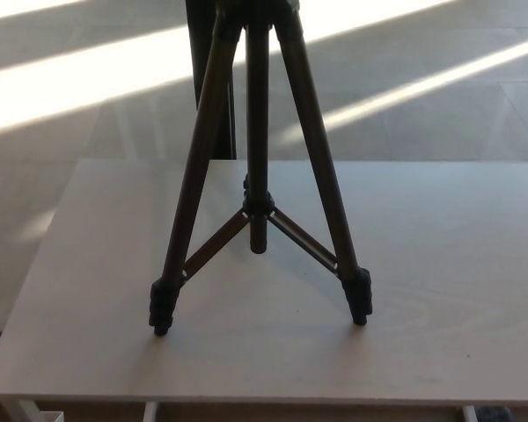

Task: Use both hands of the robot to pick up the tripod lying in the middle of the desk and make it stand upright on the desk

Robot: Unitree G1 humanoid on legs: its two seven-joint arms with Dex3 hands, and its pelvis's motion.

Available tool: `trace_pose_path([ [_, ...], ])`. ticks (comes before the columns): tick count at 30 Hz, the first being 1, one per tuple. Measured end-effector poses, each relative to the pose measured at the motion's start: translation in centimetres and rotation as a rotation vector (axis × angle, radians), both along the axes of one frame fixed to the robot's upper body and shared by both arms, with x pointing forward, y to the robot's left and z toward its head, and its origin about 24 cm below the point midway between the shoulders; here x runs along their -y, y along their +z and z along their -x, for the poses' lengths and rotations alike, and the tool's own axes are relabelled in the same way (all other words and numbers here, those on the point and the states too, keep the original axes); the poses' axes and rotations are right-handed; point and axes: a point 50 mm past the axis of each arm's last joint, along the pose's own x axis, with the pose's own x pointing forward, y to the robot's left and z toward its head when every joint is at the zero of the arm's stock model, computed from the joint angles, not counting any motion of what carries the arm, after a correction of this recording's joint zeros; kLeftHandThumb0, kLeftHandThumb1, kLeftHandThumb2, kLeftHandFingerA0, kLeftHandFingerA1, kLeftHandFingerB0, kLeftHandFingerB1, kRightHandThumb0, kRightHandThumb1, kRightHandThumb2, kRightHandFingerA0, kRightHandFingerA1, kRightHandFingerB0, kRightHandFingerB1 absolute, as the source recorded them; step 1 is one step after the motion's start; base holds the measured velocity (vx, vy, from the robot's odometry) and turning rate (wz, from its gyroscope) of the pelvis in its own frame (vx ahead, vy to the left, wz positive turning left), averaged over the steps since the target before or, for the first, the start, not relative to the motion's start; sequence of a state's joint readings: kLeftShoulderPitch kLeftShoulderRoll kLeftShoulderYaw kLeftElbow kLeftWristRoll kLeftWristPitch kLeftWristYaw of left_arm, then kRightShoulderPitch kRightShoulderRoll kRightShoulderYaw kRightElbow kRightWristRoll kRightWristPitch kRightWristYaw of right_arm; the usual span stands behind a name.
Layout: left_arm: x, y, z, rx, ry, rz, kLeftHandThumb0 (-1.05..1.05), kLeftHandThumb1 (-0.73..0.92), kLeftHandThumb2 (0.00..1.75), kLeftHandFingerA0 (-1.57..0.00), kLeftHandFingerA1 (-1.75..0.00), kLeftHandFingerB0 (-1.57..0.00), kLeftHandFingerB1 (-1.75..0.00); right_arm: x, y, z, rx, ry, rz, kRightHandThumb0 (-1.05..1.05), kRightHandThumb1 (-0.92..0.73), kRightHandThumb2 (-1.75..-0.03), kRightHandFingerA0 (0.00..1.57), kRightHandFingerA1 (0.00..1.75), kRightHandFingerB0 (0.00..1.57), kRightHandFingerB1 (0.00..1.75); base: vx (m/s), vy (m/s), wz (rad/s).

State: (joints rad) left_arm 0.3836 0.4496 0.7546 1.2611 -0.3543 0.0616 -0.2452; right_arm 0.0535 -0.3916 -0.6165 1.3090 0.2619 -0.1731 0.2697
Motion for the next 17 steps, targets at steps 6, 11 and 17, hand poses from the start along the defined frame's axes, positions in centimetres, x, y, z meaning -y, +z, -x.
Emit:
trace_pose_path([
  [6,0.02,-0.03,-0.02,-0.001,0.000,0.002,-0.55,0.61,1.02,-0.64,-0.79,-0.33,-0.59,0.02,0.02,0.07,0.007,-0.004,-0.002,-0.73,-0.48,-0.88,0.04,0.49,0.06,0.42,0.00,0.000,0.00],
  [11,-0.14,0.08,-0.14,-0.006,-0.010,-0.001,-0.62,0.76,0.63,-0.54,-0.71,-0.38,-0.50,0.13,0.10,0.37,0.019,-0.015,-0.005,-0.68,-0.68,-0.60,0.07,0.42,0.13,0.30,0.00,0.000,0.00],
  [17,-0.12,0.07,-0.14,-0.021,-0.033,0.000,-0.54,0.60,1.04,-0.60,-0.75,-0.28,-0.56,0.22,0.23,0.33,0.024,-0.002,0.002,-0.37,-0.47,-1.03,0.01,0.52,0.00,0.50,0.00,0.000,0.00],
])
